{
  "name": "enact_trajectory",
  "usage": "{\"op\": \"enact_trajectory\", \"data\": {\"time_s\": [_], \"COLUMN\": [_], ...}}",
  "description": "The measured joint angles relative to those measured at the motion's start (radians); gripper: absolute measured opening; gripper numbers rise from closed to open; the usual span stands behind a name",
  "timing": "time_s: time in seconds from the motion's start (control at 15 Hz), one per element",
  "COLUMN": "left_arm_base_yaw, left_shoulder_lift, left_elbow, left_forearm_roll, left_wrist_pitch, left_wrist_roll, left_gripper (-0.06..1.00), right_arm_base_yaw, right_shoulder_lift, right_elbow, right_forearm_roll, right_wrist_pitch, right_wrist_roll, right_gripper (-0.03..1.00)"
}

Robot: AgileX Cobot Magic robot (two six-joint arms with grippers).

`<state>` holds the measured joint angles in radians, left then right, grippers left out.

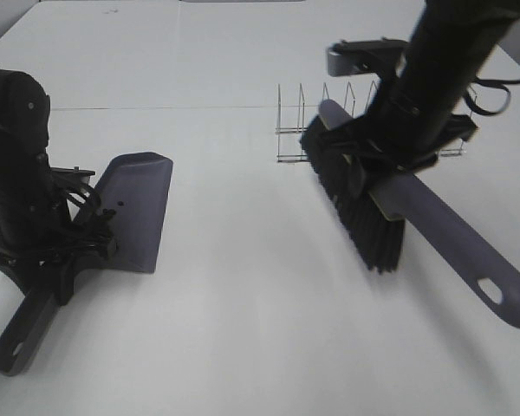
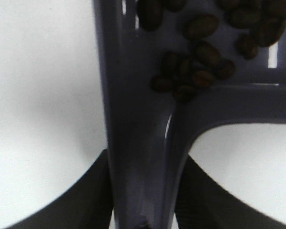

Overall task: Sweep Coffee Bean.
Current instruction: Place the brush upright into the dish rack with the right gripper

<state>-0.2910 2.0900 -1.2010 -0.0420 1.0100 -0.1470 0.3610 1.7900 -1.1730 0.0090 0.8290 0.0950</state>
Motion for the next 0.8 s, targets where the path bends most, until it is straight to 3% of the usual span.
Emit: {"op": "enact_trajectory", "data": {"time_s": [0.2,0.27,0.4,0.8], "left_arm_base_yaw": [0.0,0.0,0.0,0.0], "left_shoulder_lift": [0.0,0.0,0.0,0.0], "left_elbow": [0.0,0.0,0.0,0.0], "left_forearm_roll": [-0.013,-0.02,-0.027,-0.029], "left_wrist_pitch": [-0.01,-0.02,-0.024,-0.027], "left_wrist_roll": [0.0,0.0,0.0,0.0], "left_gripper": [0.32,0.32,0.32,0.32], "right_arm_base_yaw": [-0.205,-0.23,-0.252,-0.259], "right_shoulder_lift": [-0.017,-0.017,0.0,0.241], "right_elbow": [0.119,0.112,0.067,-0.284], "right_forearm_roll": [-0.019,-0.02,-0.023,-0.05], "right_wrist_pitch": [-0.028,-0.033,-0.016,0.193], "right_wrist_roll": [0.001,0.001,0.0,-0.002], "right_gripper": [0.31,0.31,0.31,0.31]}}
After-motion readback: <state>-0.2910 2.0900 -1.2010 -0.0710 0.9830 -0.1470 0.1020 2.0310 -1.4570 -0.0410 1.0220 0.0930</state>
